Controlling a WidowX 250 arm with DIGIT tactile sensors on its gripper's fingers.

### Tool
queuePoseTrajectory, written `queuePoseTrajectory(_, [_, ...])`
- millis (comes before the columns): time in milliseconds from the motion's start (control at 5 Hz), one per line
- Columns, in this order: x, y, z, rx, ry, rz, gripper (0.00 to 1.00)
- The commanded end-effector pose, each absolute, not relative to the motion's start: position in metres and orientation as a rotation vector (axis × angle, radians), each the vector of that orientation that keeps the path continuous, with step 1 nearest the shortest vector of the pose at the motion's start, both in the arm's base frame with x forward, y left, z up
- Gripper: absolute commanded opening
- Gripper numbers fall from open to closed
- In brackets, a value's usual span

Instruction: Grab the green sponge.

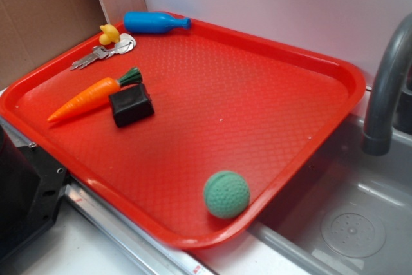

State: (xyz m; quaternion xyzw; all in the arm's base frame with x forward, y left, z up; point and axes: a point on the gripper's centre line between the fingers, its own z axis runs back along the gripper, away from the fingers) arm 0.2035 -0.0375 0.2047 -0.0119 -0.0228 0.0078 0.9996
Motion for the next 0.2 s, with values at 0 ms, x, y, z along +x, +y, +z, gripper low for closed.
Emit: queuePoseTrajectory(0, [0.1917,-0.0095,0.2221,-0.048,-0.078,0.001,0.44])
